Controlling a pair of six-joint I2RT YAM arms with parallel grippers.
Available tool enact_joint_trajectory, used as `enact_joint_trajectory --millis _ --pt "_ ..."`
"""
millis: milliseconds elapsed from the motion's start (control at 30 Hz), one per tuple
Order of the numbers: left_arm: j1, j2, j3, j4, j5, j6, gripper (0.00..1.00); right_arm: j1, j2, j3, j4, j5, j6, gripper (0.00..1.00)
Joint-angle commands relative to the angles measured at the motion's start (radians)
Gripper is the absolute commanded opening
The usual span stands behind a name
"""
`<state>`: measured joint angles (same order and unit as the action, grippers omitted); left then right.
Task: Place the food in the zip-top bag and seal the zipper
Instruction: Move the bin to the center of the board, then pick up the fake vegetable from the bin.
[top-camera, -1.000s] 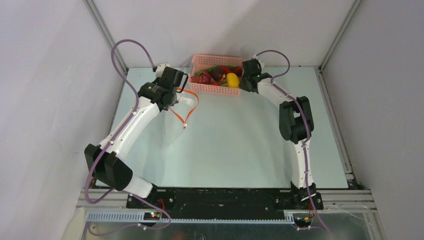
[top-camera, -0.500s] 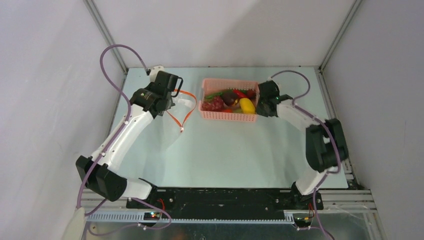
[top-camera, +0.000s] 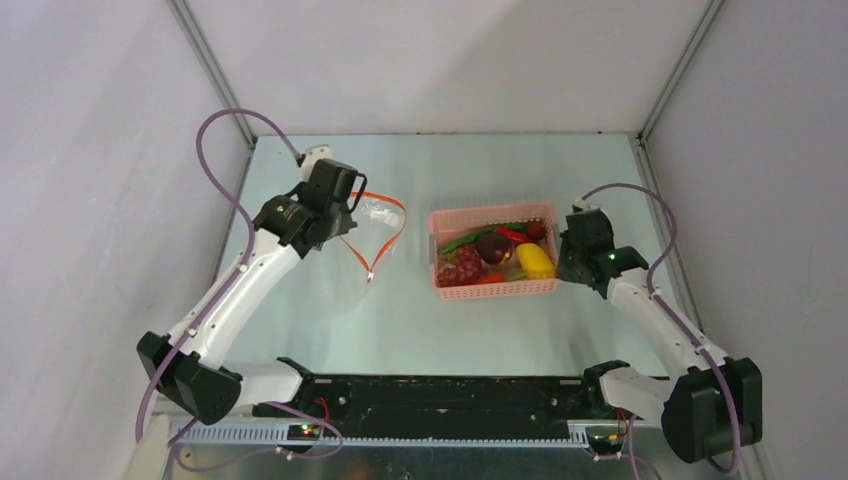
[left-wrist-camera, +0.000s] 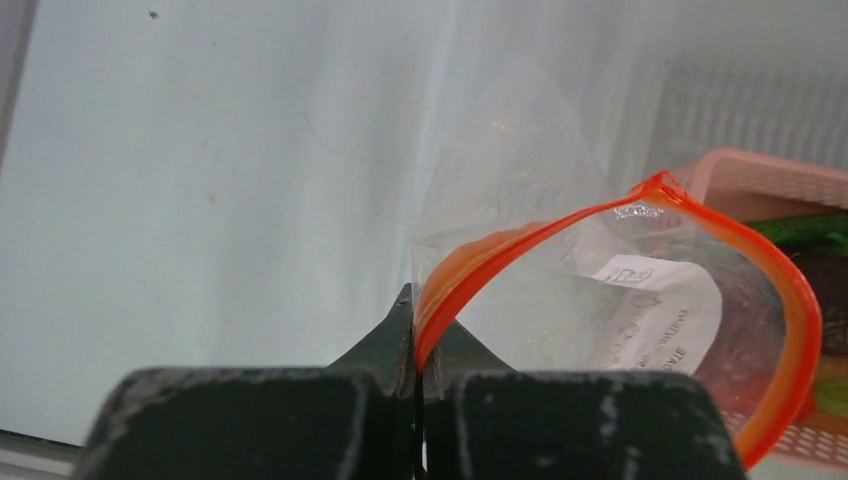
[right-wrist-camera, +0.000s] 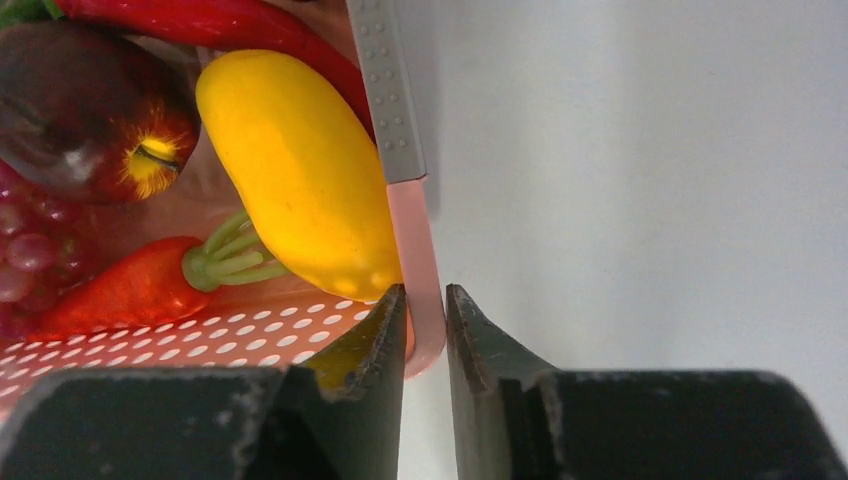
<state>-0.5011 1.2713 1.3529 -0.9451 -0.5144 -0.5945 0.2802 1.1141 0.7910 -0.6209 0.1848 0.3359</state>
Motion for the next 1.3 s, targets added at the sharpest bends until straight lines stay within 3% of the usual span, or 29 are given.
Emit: enact_joint_trajectory --millis 0,133,167,233,267,433,600,867,1267 --pt "-0.005 -0.042 -0.038 -0.035 0.037 -0.052 0.0 -0.036 -0.048 -0.01 -0.007 -0.005 -0.066 0.31" --pt "-0.01 -0.063 -0.058 -0.042 0.007 -0.076 0.0 -0.034 -0.083 -0.002 -0.028 -0.026 -0.066 0.54" --pt "-0.013 -0.077 -0.066 -0.014 0.012 -0.081 0.0 -0.033 -0.092 0.004 -0.036 -0.015 -0.068 0.71" --pt "-0.026 -0.102 -0.112 0.04 0.032 -0.064 0.0 -0.03 -0.146 0.026 -0.05 -0.004 -0.076 0.96" --pt "-0.033 -0.107 -0.121 0.056 0.041 -0.057 0.0 -0.028 -0.164 0.028 -0.034 -0.038 -0.087 0.98" --pt "-0.045 -0.125 -0.159 0.114 0.044 -0.045 0.0 0.024 -0.215 0.026 0.177 -0.267 -0.086 1.0" --pt "-0.063 -0.107 -0.168 0.117 0.029 -0.049 0.0 0.17 -0.023 0.124 0.229 -0.112 -0.163 0.99" --pt "-0.086 -0.102 -0.212 0.177 0.1 -0.065 0.0 0.199 0.375 0.327 0.252 -0.118 -0.281 1.0" --pt "-0.098 -0.093 -0.242 0.185 0.114 -0.091 0.0 0.226 0.619 0.377 0.229 -0.107 -0.218 0.94"
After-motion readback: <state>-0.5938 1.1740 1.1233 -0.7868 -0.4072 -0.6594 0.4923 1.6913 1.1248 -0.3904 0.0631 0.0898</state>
